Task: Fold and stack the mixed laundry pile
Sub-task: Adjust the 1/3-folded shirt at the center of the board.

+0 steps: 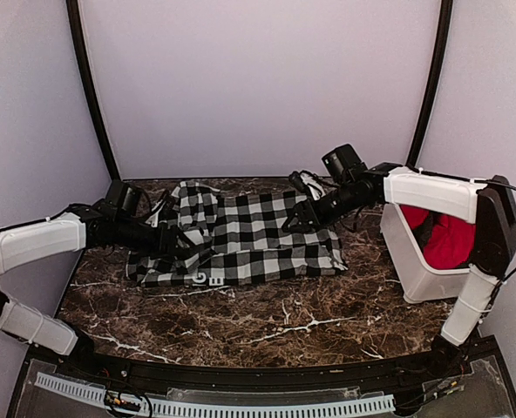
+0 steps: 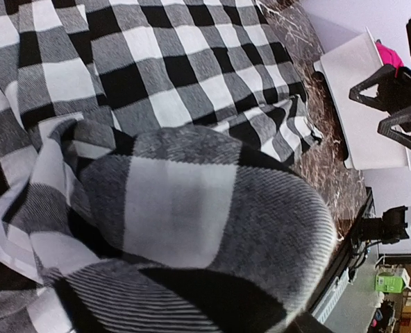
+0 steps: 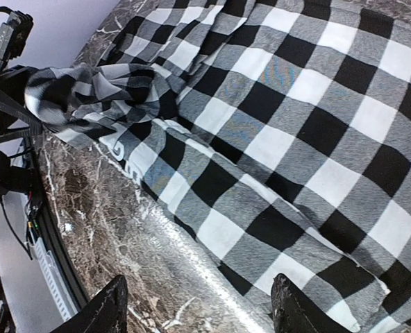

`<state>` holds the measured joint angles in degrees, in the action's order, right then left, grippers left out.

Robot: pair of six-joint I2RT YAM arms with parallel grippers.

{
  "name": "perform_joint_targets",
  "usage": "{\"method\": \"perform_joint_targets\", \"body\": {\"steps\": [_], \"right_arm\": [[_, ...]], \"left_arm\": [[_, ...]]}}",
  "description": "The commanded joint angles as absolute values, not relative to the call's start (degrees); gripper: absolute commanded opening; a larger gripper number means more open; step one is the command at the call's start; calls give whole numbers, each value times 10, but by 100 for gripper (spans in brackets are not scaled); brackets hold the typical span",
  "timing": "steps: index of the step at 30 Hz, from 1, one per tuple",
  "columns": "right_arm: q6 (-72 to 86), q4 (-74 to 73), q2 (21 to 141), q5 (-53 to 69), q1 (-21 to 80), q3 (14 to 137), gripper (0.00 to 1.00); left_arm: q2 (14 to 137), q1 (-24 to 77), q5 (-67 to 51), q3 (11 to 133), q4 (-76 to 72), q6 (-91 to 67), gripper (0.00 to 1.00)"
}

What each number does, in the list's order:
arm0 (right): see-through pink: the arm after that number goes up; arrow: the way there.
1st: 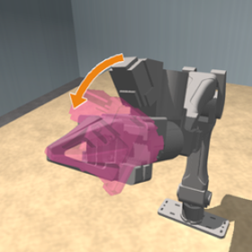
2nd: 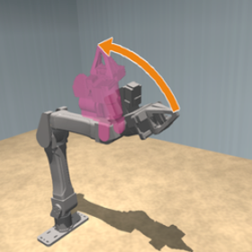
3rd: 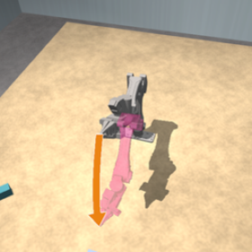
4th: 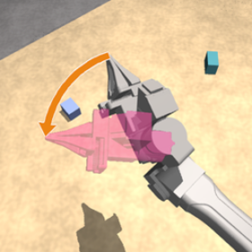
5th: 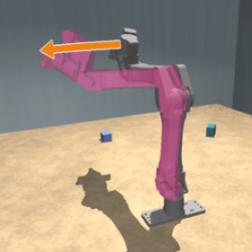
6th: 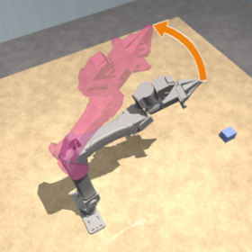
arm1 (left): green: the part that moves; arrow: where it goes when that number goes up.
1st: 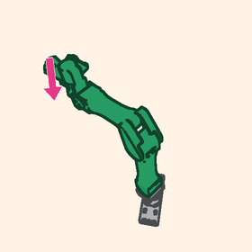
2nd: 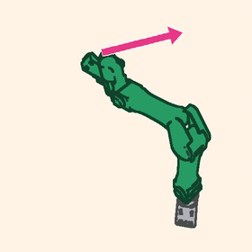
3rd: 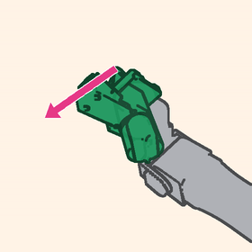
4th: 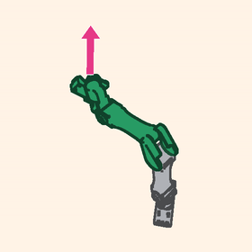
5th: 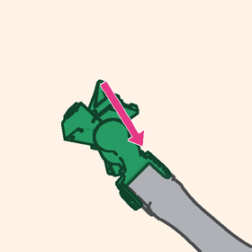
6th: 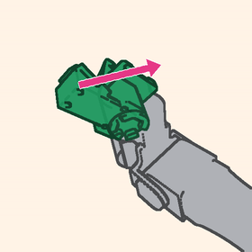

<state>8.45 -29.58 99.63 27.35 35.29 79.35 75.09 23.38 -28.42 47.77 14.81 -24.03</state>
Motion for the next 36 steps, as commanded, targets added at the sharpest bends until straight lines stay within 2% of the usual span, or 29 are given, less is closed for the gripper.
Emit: {"method": "perform_joint_targets", "body": {"steps": [1, 5, 6, 8, 13, 16, 22, 26, 30, 36], "right_arm": [[123, -240, 1011, 363, 369, 775, 67], [144, -203, 1039, 393, 398, 769, 65], [144, -198, 1048, 394, 408, 772, 65], [148, -193, 1068, 390, 424, 790, 65], [154, -185, 1109, 384, 475, 839, 61], [148, -200, 1128, 327, 532, 869, 61], [145, -238, 1179, 200, 633, 949, 59], [152, -268, 1227, 127, 675, 1005, 59], [171, -311, 1277, 72, 696, 1068, 59], [208, -339, 1318, 21, 700, 1111, 63]], "left_arm": [[715, 255, -313, 458, 148, -272, 61], [689, 258, -312, 452, 136, -280, 65], [685, 258, -315, 452, 134, -280, 73], [673, 258, -289, 460, 152, -281, 78], [649, 250, -175, 466, 187, -320, 82], [640, 234, -148, 466, 212, -346, 82], [647, 179, -139, 435, 219, -398, 80], [673, 171, -142, 426, 203, -405, 72], [699, 168, -149, 421, 184, -423, 62], [732, 168, -173, 398, 133, -442, 61]]}}
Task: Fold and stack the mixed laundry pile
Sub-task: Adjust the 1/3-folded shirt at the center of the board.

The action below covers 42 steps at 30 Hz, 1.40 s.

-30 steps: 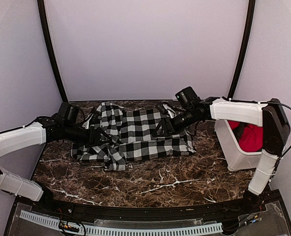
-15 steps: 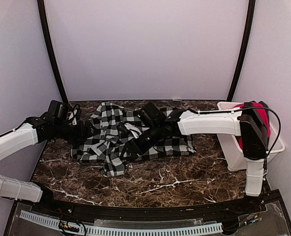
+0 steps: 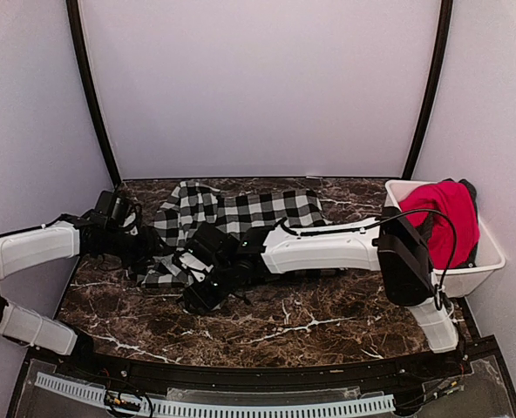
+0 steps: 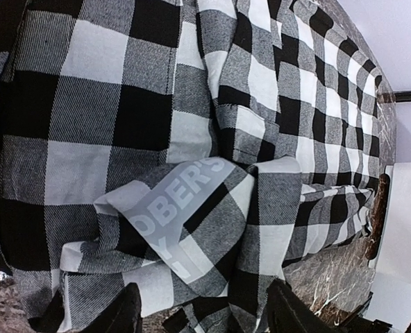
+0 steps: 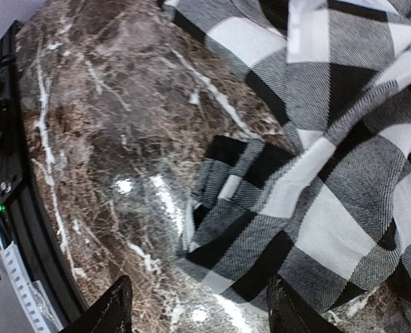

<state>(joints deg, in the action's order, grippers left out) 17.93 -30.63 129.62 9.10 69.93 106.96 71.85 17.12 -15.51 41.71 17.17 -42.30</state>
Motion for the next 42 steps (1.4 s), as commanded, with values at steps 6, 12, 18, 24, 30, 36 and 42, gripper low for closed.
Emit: {"method": "perform_joint_targets", "body": {"steps": [6, 12, 18, 24, 30, 36, 42], "right_arm": [[207, -363, 1352, -43, 693, 1151, 54], [209, -326, 1304, 24, 655, 1101, 0], [251, -184, 1185, 230, 567, 946, 0], [288, -116, 1134, 330, 490, 860, 0], [286, -142, 1145, 345, 414, 836, 11], [233, -217, 1081, 205, 409, 805, 44], [262, -219, 1008, 191, 475, 750, 58]], "left_arm": [[766, 170, -183, 387, 101, -435, 63], [836, 172, -157, 392, 96, -425, 49], [887, 171, -151, 379, 68, -444, 36], [893, 167, -140, 378, 72, -443, 33], [900, 165, -140, 382, 75, -440, 32], [903, 165, -145, 383, 74, -434, 32], [905, 164, -154, 386, 72, -435, 32]]}}
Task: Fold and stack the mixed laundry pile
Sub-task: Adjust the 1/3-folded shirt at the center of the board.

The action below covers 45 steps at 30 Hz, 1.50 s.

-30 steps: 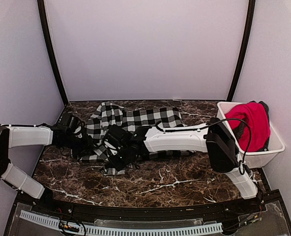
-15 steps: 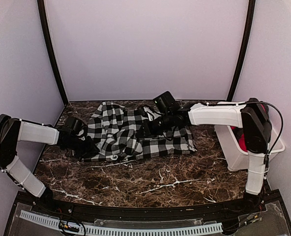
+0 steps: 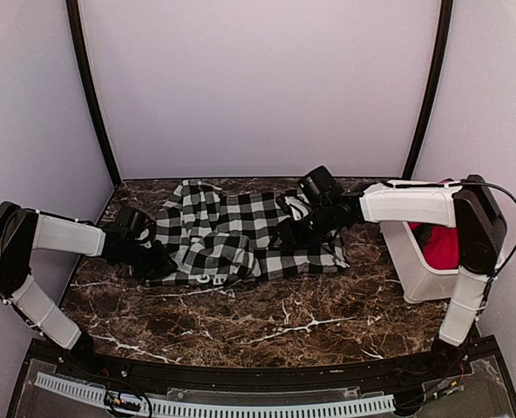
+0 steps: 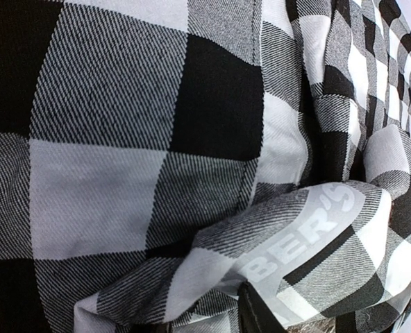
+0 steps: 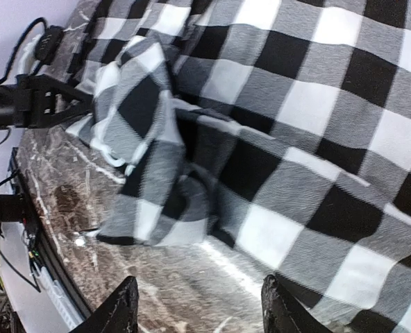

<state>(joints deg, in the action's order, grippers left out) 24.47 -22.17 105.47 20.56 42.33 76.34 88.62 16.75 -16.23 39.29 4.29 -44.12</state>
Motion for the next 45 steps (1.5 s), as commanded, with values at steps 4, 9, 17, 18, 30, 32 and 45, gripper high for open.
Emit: {"method": "perform_joint_targets", "body": {"steps": [4, 9, 17, 18, 30, 32, 45], "right_arm": [[343, -152, 1009, 178, 568, 719, 98], [354, -189, 1100, 86, 625, 811, 99], [268, -344, 1220, -227, 649, 952, 99], [265, -359, 1225, -271, 648, 954, 99], [235, -230, 988, -175, 425, 703, 99], [216, -203, 954, -127, 431, 685, 98], [219, -113, 1113, -140, 718, 861, 99]], "left_arm": [[900, 163, -159, 384, 65, -439, 33], [900, 163, -164, 383, 61, -440, 34], [887, 163, -163, 371, 49, -443, 36], [887, 163, -163, 370, 46, -443, 36], [909, 163, -162, 375, 44, -432, 36], [910, 163, -163, 374, 43, -433, 36], [932, 163, -172, 375, 28, -430, 35]]}}
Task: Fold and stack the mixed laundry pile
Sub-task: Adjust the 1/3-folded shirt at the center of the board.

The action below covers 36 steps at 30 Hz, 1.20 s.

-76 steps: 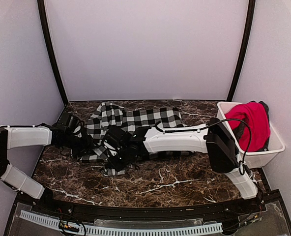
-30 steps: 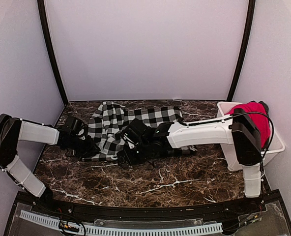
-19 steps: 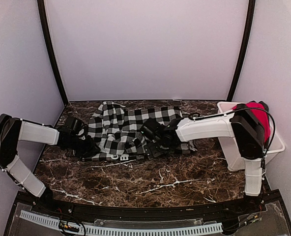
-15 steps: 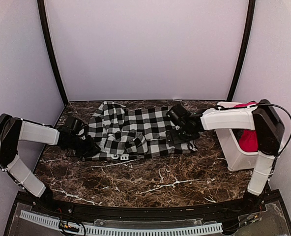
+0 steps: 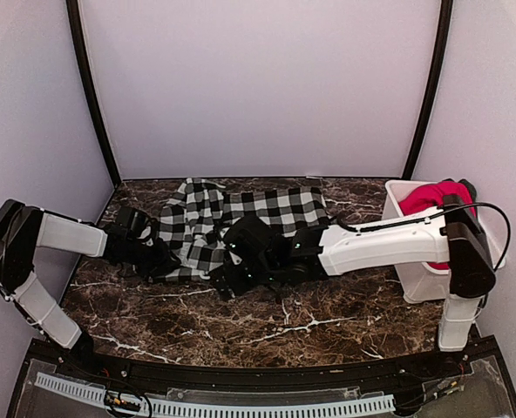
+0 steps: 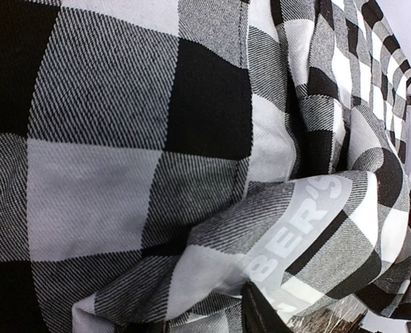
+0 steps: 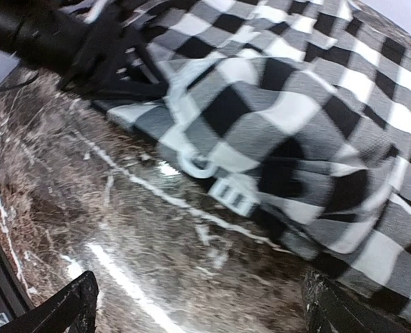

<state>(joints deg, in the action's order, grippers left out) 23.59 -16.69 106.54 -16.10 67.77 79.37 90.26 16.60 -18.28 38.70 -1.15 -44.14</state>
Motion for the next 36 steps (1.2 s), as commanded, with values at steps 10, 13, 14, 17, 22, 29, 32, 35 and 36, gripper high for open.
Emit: {"method": "perform_joint_targets", "body": {"steps": [10, 13, 14, 17, 22, 29, 32, 35, 36], "right_arm": [[208, -144, 1248, -108, 646, 969, 99], [206, -154, 1237, -114, 608, 941, 99], [202, -153, 1227, -119, 593, 926, 99], [194, -164, 1181, -128, 540, 872, 99], [167, -183, 1067, -164, 445, 773, 99], [163, -195, 970, -111, 389, 716, 98], [183, -195, 970, -53, 388, 711, 98], [194, -189, 983, -12, 385, 704, 96], [195, -187, 989, -4, 383, 702, 94]], "left_arm": [[936, 161, -168, 372, 24, -422, 36], [940, 159, -170, 372, 23, -419, 36], [940, 159, -172, 371, 22, -418, 36], [939, 157, -172, 371, 24, -414, 35], [939, 149, -172, 367, 27, -409, 36], [944, 145, -181, 368, 24, -408, 36], [944, 145, -182, 370, 26, -408, 36], [938, 145, -183, 371, 30, -406, 36], [932, 145, -184, 370, 32, -404, 36]]}}
